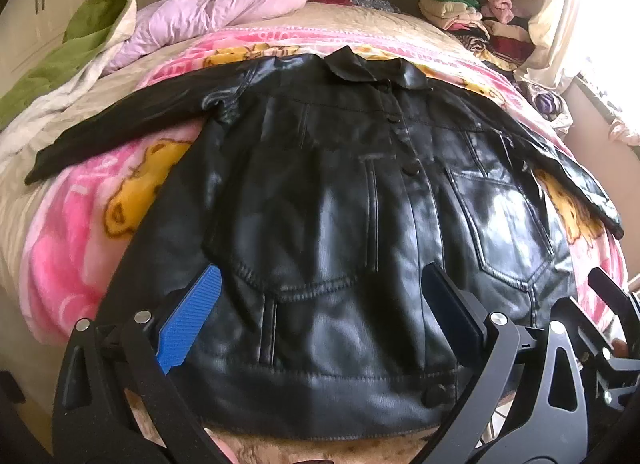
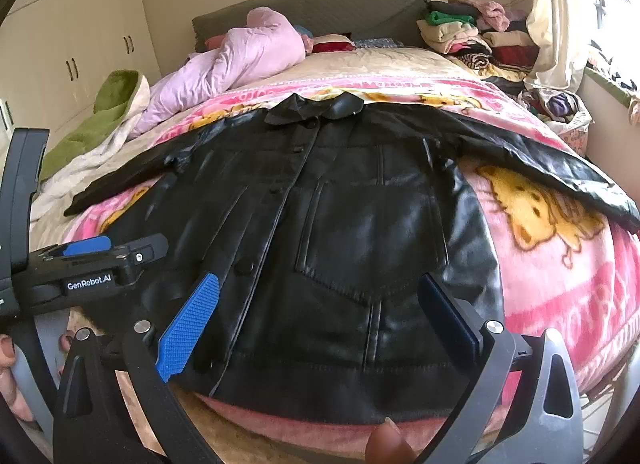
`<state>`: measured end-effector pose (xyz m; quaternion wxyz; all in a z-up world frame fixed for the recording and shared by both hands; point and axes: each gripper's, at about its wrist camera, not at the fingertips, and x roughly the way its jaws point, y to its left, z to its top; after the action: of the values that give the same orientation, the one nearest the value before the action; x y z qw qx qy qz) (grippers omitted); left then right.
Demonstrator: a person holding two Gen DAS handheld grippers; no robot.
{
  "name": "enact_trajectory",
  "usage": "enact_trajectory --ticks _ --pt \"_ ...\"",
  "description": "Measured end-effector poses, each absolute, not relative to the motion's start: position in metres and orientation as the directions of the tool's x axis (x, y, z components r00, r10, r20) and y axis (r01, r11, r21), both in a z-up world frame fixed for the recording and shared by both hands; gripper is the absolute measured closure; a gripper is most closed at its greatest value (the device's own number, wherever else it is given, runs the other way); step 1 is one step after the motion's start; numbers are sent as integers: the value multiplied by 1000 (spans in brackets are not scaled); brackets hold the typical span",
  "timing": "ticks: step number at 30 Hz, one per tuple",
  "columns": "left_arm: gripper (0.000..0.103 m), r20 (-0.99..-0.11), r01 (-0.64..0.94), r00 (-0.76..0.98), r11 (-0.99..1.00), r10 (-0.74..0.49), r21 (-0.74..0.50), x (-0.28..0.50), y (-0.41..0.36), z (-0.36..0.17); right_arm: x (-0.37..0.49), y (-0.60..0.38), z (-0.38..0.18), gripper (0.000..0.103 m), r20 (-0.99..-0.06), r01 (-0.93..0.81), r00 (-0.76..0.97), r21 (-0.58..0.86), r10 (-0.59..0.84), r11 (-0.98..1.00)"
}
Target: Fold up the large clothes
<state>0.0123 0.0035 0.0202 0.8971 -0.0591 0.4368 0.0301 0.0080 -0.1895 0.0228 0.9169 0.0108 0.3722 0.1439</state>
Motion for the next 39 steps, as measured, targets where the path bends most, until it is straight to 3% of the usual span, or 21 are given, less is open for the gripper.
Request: enact_trajectory --ticks 39 --pt "9 -777 -140 629 987 26 -80 169 3 57 167 -227 70 4 -616 -148 723 302 312 942"
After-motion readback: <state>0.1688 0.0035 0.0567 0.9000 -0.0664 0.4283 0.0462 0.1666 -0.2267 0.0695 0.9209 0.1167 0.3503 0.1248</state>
